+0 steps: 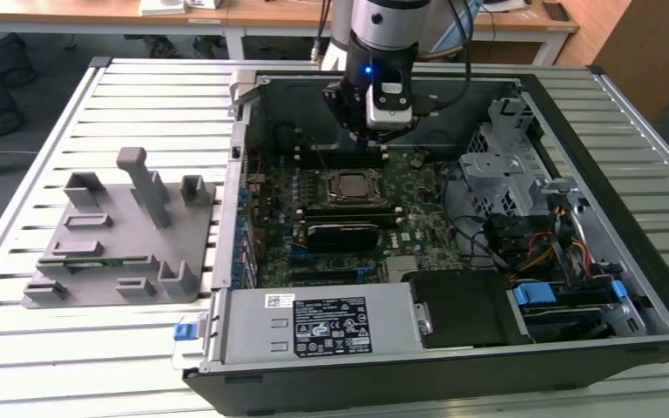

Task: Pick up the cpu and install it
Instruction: 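Install the first cpu locking lever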

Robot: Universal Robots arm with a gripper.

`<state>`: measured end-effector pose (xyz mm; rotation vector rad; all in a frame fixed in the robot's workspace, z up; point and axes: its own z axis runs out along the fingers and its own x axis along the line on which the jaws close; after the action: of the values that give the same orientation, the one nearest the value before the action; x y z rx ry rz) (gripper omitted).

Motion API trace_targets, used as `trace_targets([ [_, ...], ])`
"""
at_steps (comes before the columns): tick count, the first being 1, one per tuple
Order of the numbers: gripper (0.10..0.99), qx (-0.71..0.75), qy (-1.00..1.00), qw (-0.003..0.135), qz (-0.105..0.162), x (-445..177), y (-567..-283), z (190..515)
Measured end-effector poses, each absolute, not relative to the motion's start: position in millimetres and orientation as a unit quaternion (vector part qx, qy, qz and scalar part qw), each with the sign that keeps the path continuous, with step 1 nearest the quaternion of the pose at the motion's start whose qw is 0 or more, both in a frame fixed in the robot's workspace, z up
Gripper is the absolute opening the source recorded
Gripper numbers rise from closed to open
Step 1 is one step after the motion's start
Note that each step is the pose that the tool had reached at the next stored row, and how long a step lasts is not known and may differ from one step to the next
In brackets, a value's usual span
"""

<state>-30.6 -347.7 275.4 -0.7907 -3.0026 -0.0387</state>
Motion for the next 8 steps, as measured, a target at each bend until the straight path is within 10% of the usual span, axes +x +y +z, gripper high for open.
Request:
trace_targets([
  [8, 0.106, -0.184, -0.983, 0.019, -0.011, -30.6, -347.7, 275.0],
])
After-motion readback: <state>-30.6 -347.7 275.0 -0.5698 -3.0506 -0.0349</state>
